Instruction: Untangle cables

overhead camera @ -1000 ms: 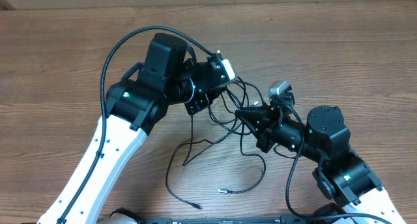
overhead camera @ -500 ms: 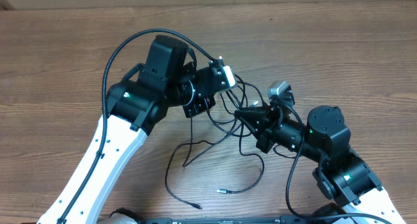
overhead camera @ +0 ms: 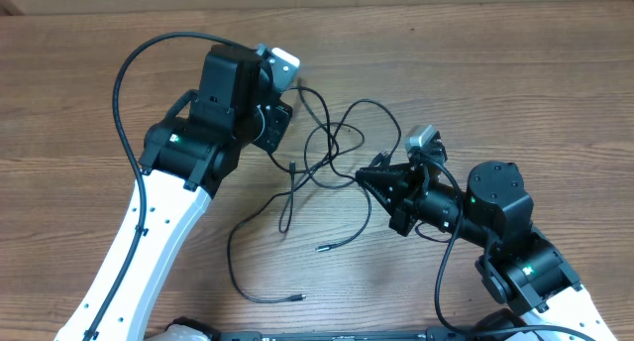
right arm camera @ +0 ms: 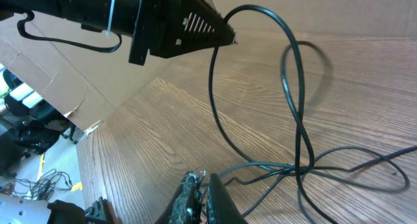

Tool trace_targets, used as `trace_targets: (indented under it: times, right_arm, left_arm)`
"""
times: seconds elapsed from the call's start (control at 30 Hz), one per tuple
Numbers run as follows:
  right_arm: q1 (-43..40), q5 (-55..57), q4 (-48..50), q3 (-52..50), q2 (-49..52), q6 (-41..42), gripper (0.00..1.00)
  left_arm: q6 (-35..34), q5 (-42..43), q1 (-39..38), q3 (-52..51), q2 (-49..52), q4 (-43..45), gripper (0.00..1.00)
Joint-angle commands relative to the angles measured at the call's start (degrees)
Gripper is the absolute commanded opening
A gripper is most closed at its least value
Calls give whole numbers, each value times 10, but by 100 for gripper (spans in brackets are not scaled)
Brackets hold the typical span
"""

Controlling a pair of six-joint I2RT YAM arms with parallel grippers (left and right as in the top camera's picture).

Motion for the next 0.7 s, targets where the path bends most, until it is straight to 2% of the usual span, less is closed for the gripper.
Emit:
trace_targets:
  times: [0.0, 0.03, 0.1, 0.2, 0.27, 0.37, 0.43, 0.47, 0.53, 0.67]
  right_arm:
    - [2, -5, -1, 6, -9, -2, 5]
    - [2, -4, -3, 6, -8, -2, 10]
    - [2, -3, -5, 6, -5, -2, 27]
    - [2, 5, -10, 6, 10, -3, 60]
    - [2, 17, -14, 6, 21, -3, 75]
    - [2, 35, -16, 6, 45, -9, 80]
    - [2, 34, -15, 6, 59, -14, 75]
    - [2, 29, -15, 6, 73, -16, 66]
    - [2, 26, -15, 6, 81, -19, 66]
    - [2, 37, -15, 6, 97, -21, 72]
  left_arm:
    - [-66, 5, 5, 4, 0, -13, 4]
    - [-60, 22, 5, 4, 0, -14, 4]
    - [-24, 82, 4, 4, 0, -14, 4]
    - [27, 200, 1, 4, 0, -12, 4]
    - [30, 252, 1, 4, 0, -11, 4]
    - [30, 322, 1, 4, 0, -12, 4]
    - [30, 336, 1, 4, 0, -12, 4]
    - [30, 331, 1, 4, 0, -12, 4]
    - [27, 334, 1, 4, 0, -12, 4]
    - [15, 375, 1, 4, 0, -13, 4]
